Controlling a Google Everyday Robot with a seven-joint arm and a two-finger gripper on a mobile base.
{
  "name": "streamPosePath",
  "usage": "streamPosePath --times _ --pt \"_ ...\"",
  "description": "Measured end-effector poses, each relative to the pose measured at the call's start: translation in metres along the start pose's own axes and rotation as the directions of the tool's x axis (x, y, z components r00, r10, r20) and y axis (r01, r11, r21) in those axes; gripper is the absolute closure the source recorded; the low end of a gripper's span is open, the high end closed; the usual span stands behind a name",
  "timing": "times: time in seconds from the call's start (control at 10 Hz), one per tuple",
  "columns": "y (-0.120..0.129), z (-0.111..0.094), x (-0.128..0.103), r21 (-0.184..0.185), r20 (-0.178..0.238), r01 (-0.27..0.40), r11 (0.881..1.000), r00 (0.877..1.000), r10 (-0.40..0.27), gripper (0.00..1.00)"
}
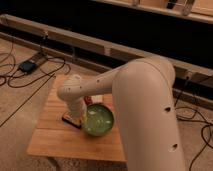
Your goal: Drag the ceramic bowl in a circle
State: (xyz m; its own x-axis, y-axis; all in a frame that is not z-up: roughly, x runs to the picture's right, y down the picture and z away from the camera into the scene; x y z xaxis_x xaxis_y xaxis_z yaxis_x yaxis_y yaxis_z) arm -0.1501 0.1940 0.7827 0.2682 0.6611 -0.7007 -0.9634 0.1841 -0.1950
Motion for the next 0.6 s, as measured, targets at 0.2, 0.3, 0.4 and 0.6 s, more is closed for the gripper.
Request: streamPosePath --times 0.2,0.3,0.4,0.6 --pt "0.016 -0.007 0.027 -0.019 -0.045 -0.005 1.000 0.999 0.004 1.00" --pt "0.015 -0.010 0.039 -0.020 -0.063 -0.029 0.999 0.998 0.028 1.00" --pt "0.007 -0.015 0.052 -0.015 -0.076 -0.070 0.997 0.995 0.068 1.00" --pt "-0.023 -0.023 0.075 0.020 -0.087 -0.161 0.987 0.983 0.162 1.00"
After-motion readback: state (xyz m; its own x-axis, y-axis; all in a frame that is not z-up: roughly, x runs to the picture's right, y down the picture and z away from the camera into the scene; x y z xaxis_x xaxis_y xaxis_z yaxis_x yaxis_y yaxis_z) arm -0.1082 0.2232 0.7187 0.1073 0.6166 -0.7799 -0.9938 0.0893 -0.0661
